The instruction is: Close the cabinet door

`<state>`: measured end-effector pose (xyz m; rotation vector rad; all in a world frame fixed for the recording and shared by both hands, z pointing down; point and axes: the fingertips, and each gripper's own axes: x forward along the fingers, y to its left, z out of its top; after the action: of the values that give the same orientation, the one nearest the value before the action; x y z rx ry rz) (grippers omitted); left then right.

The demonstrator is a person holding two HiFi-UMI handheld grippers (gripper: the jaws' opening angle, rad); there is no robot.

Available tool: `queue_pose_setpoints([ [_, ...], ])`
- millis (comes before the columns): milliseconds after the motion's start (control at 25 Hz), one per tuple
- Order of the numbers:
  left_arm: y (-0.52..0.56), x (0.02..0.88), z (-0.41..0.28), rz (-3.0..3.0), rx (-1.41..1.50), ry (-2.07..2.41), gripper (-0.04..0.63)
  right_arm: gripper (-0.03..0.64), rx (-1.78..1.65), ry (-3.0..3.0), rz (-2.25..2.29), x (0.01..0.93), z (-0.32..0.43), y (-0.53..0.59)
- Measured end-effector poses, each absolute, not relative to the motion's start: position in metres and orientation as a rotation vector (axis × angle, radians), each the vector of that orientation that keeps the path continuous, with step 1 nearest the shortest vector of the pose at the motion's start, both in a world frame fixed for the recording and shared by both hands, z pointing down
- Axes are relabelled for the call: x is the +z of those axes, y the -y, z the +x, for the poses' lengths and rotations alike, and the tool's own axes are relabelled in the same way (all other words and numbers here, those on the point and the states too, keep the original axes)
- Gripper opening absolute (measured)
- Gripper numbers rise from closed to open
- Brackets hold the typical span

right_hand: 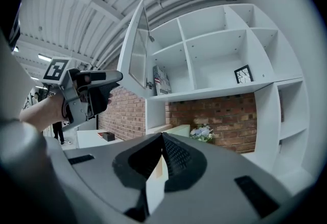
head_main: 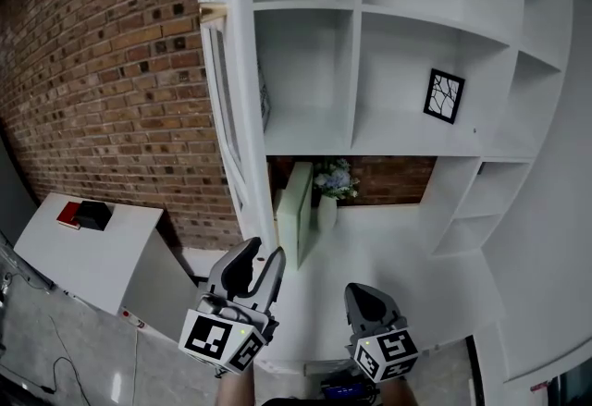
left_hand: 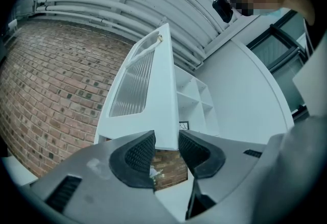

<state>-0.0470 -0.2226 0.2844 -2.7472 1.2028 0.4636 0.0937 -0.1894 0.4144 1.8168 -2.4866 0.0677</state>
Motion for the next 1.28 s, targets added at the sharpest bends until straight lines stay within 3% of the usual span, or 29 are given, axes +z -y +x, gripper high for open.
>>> queue_pose_setpoints([
  [1280,0.259,0.281,0.028,-2.784,0.433,-1.060,0.143,0.002,0.119,2.343,1.956,0.420,0.177,0.218],
])
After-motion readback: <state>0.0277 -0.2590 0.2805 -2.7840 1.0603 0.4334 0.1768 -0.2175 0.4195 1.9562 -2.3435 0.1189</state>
